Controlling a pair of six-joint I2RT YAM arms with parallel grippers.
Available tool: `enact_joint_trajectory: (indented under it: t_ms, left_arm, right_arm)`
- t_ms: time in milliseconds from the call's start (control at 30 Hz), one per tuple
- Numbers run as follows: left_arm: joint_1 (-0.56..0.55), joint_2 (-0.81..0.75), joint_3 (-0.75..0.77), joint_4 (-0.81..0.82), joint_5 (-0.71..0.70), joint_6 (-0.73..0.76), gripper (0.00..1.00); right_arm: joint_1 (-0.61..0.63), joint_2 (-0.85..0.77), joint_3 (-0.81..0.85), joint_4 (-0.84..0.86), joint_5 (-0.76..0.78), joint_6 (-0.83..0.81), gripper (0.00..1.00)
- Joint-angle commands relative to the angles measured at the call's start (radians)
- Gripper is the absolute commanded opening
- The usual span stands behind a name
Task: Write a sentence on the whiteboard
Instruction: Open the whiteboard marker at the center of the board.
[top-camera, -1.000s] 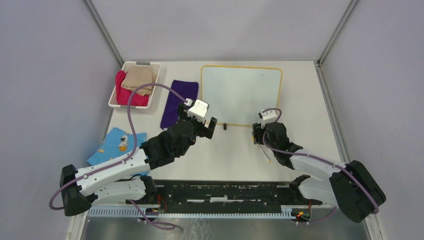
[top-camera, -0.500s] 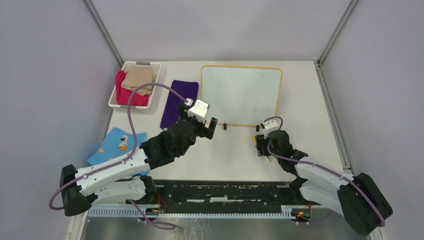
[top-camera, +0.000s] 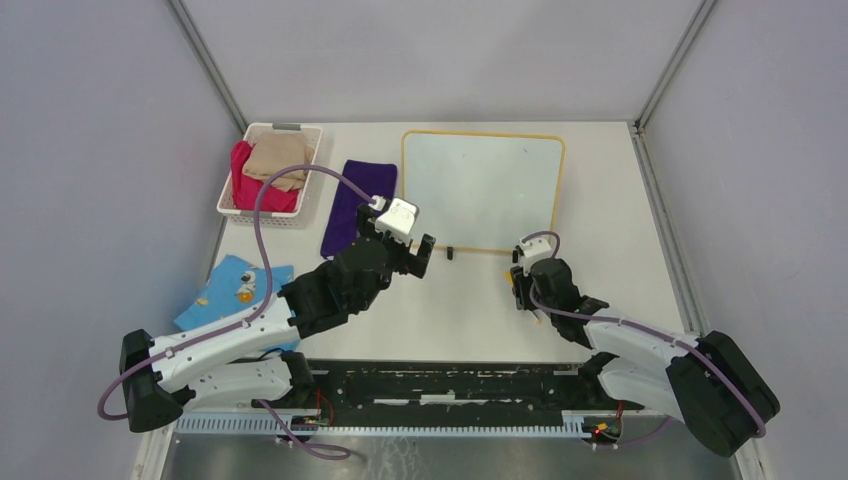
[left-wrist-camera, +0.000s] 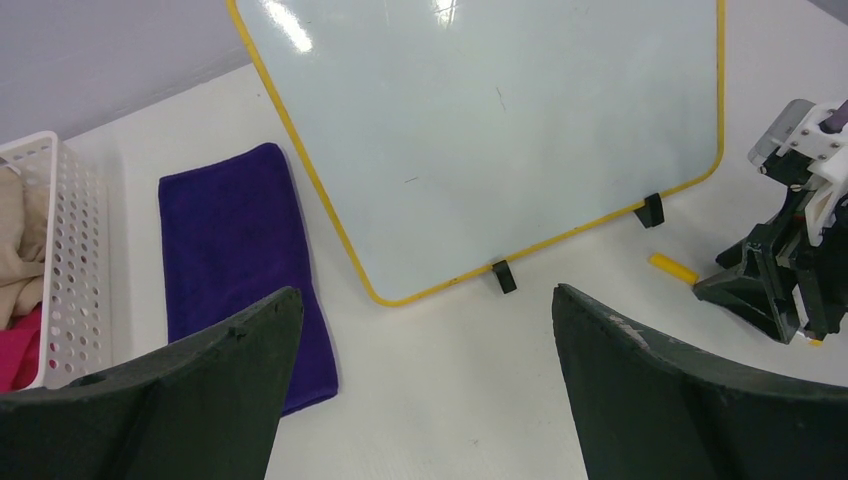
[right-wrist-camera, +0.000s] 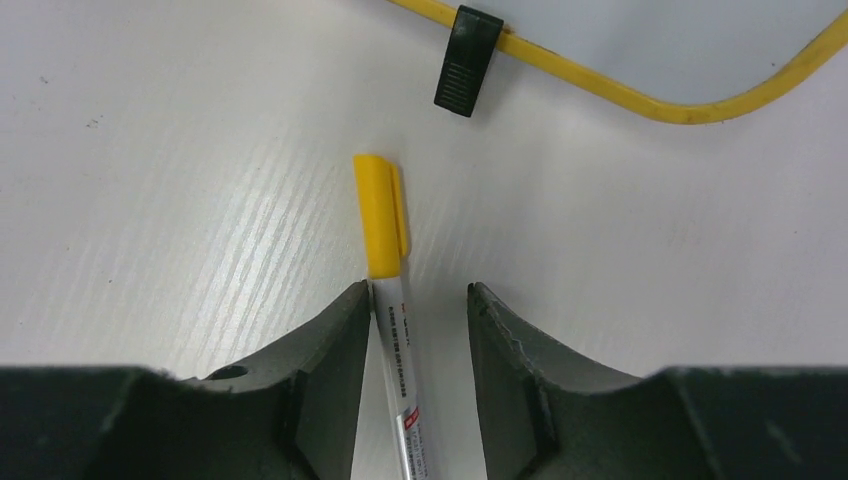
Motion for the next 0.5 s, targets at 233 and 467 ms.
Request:
enact_joint_trajectory:
  t_ms: [233,467]
  left_arm:
    - [0.0,-0.021,0.042,0.009,-0.001,0.009,1.0]
    - [-0.001,-0.024,0.046,0.004,0.01,0.007,1.0]
  right_arm:
    - [0.077,0.024,0.05,-0.219,0.066,0.036,0.48]
    - [0.081,-0.032,0.05,-0.309,0.046,0.08,0.44]
